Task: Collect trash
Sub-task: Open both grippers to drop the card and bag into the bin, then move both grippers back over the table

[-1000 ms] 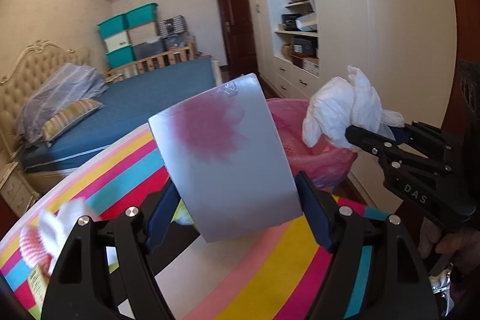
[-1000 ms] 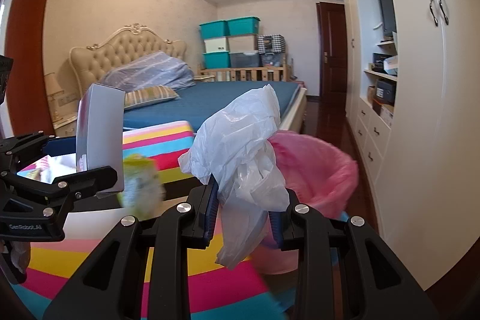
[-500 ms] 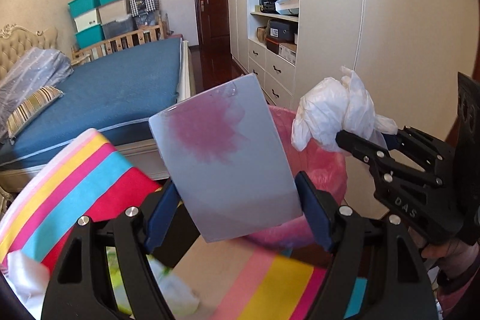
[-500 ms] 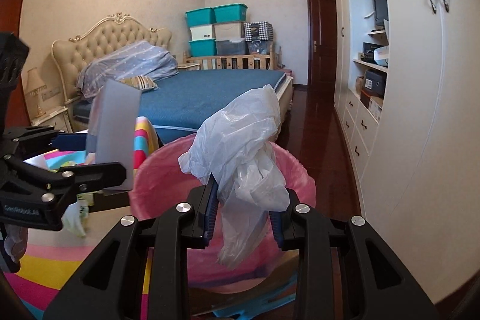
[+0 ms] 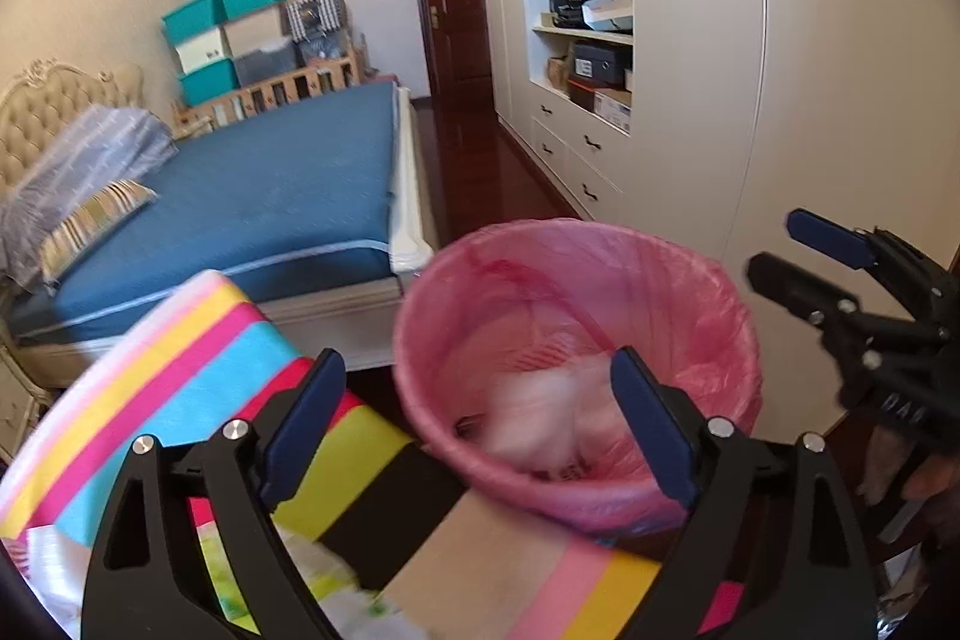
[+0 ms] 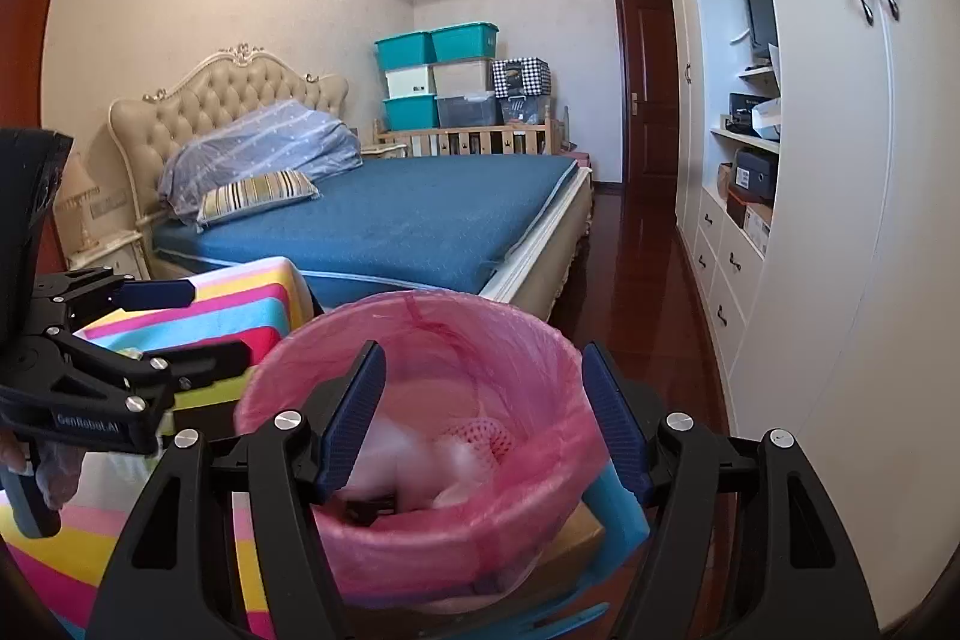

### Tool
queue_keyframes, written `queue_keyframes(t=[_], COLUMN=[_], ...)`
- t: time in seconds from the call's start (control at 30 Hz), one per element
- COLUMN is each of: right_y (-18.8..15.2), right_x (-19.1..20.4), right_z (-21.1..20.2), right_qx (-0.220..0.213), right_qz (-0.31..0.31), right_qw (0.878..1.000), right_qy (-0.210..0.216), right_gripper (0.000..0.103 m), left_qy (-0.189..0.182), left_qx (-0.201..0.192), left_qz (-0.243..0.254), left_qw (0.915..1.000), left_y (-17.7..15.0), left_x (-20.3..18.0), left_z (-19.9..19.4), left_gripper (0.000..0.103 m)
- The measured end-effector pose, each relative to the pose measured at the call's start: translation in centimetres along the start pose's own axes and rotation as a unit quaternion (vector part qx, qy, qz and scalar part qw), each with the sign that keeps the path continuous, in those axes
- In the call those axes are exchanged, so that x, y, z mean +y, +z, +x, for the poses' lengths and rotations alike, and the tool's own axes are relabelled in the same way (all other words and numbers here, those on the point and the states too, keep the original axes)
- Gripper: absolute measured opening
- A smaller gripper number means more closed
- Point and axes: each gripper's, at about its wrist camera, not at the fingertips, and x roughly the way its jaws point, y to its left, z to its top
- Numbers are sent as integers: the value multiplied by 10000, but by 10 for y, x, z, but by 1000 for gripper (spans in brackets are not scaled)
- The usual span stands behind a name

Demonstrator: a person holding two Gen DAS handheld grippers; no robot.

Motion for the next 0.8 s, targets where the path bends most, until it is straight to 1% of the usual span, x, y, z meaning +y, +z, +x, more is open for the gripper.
queue_keyframes(t=[0.07,0.13,0.2,0.3,0.43,0.47,0.53,0.6,0.67,0.8], right_y=[-3,-7,-11,-19,-30,-32,-37,-40,-42,-44], right_x=[2,5,10,22,45,50,69,85,103,139], right_z=[-10,-20,-28,-36,-41,-41,-40,-39,-34,-24], right_qx=[-17,-27,-24,69,174,199,287,339,437,620], right_qz=[17,16,19,39,66,51,-21,-60,-94,-287], right_qw=[10000,10000,10000,9999,9995,9993,9985,9977,9963,9932], right_qy=[10,19,40,112,260,314,473,582,731,939], right_gripper=[65,66,68,68,72,72,73,75,78,79], left_qy=[72,129,340,486,987,1030,946,1071,1089,1171], left_qx=[-87,-111,-58,-51,-261,-251,-225,-263,-296,-425], left_qz=[-41,-160,-341,-555,-411,-438,-563,-675,-755,-1051], left_qw=[9999,9997,9988,9973,9939,9934,9937,9916,9907,9866], left_y=[-5,-11,-20,-34,-61,-67,-82,-100,-115,-147], left_x=[7,15,24,37,52,56,67,80,89,112], left_z=[-15,-29,-43,-67,-105,-113,-127,-143,-159,-193], left_gripper=[92,94,94,94,95,96,97,97,97,98])
